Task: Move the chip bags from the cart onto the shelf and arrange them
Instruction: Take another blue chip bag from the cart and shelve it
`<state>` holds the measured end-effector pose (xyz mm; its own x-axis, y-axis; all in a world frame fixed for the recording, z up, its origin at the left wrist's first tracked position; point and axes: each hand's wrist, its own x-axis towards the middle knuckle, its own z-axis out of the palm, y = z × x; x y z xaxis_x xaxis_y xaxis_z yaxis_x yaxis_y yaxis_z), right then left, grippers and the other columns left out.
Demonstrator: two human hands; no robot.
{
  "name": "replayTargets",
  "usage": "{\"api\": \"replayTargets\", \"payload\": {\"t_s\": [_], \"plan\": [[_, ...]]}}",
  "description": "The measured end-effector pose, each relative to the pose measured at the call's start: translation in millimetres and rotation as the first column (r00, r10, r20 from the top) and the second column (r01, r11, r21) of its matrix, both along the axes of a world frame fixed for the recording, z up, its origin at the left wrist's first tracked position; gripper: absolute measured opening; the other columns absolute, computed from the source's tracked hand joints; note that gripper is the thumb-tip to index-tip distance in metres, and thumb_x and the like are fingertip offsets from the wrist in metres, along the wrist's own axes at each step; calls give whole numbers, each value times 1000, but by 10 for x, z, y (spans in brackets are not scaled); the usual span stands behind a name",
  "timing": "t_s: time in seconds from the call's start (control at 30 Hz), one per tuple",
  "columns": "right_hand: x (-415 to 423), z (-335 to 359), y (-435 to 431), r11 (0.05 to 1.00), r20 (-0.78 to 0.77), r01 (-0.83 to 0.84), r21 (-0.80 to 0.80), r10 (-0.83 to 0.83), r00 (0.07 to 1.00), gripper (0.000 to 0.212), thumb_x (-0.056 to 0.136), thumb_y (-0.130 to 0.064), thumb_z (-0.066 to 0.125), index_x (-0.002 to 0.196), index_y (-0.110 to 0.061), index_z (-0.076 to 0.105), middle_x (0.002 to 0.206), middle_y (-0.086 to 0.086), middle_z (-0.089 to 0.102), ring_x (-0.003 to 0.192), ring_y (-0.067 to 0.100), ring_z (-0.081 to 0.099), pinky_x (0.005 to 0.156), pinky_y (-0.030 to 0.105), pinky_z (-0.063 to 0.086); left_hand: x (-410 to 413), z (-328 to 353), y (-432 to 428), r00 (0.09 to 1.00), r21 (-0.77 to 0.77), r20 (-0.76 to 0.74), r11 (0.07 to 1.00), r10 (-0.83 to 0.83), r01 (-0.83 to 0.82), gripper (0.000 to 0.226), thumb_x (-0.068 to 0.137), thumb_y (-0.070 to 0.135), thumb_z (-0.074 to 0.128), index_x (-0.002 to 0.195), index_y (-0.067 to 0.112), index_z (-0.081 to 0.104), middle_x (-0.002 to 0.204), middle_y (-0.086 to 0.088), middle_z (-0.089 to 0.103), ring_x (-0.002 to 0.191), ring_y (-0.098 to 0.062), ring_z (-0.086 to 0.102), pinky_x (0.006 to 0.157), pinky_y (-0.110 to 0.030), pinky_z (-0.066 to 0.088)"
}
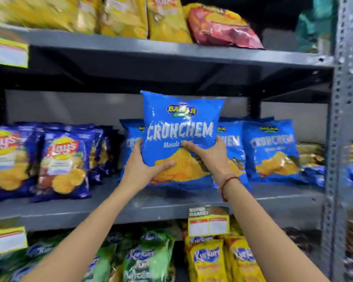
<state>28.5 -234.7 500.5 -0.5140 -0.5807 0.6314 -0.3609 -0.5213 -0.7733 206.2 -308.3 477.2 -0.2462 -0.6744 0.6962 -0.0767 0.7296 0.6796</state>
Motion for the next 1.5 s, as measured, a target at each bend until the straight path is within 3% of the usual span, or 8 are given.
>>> {"api": "replayTargets", "payload": {"t_s": [0.17, 0.53, 0.7, 0.87, 1.0, 1.1, 1.23, 1.5], "plan": [[321, -13, -485, 998, -80, -68, 14, 69, 994, 64, 55, -29, 91, 110, -17, 62, 99, -5, 73, 86, -1, 67, 71, 12, 52, 292, -107, -400, 996, 24, -35, 996, 87, -86, 116, 40, 52, 85, 137, 27, 26, 129, 9, 49, 120, -12, 48, 100, -34, 41], [427, -297, -1112, 987, -31, -66, 149, 72, 997, 68, 54, -47, 87, 110, -27, 55, 108, -7, 67, 111, 20, 58, 98, 43, 50, 418, -308, -862, 995, 130, 9, 987, 95, -95, 116, 43, 51, 84, 139, 31, 21, 111, 23, 52, 109, -9, 52, 89, -27, 43], [466, -312, -1164, 980, -19, -28, 197, 32, 999, 102, 51, -58, 83, 135, -17, 41, 133, 6, 57, 129, 26, 43, 105, 49, 42, 381, -297, -865, 988, 146, 54, 977, 148, -154, 107, 53, 44, 84, 139, 24, 23, 123, 8, 51, 108, -11, 50, 89, -29, 41], [568, -235, -1099, 977, -87, 206, 55, -201, 976, 109, 58, -51, 83, 144, -14, 29, 141, 11, 45, 131, 28, 41, 106, 45, 39, 542, -286, -722, 947, 37, 179, 960, 267, -278, 104, 64, 43, 79, 143, 23, 14, 144, -5, 35, 131, -22, 36, 106, -39, 34], [855, -126, -1015, 861, -151, 445, -244, -487, 860, 86, 71, -41, 77, 139, -8, 38, 135, 18, 45, 124, 33, 41, 98, 32, 30, 954, -261, -502, 903, -190, 168, 912, 396, -364, 72, 76, 39, 69, 136, 23, 32, 132, -3, 43, 112, -9, 44, 93, -24, 36], [1221, -86, -1024, 910, -227, 229, -345, -318, 921, 72, 74, -32, 76, 134, -9, 43, 130, 15, 48, 120, 26, 41, 98, 26, 30, 1354, -257, -351, 829, -357, 151, 811, 539, -463, 55, 83, 37, 62, 131, 20, 42, 130, -1, 48, 116, -13, 46, 94, -24, 35], [1768, -147, -1192, 990, -376, -131, -51, 103, 921, 79, 70, -39, 79, 134, -13, 42, 127, 10, 49, 118, 23, 48, 101, 36, 42, 1861, -366, -203, 712, -392, 179, 713, 679, -581, 46, 89, 38, 51, 131, 18, 44, 132, -3, 50, 118, -19, 47, 94, -34, 39], [2312, -452, -1626, 778, -117, -384, 497, 498, 859, 105, 59, -48, 85, 143, -11, 34, 143, 7, 50, 129, 27, 49, 109, 41, 40, 2423, -662, -222, 536, -297, 461, 692, 707, -658, 48, 95, 38, 37, 132, 10, 46, 141, -10, 46, 132, -22, 38, 111, -39, 28]]}}
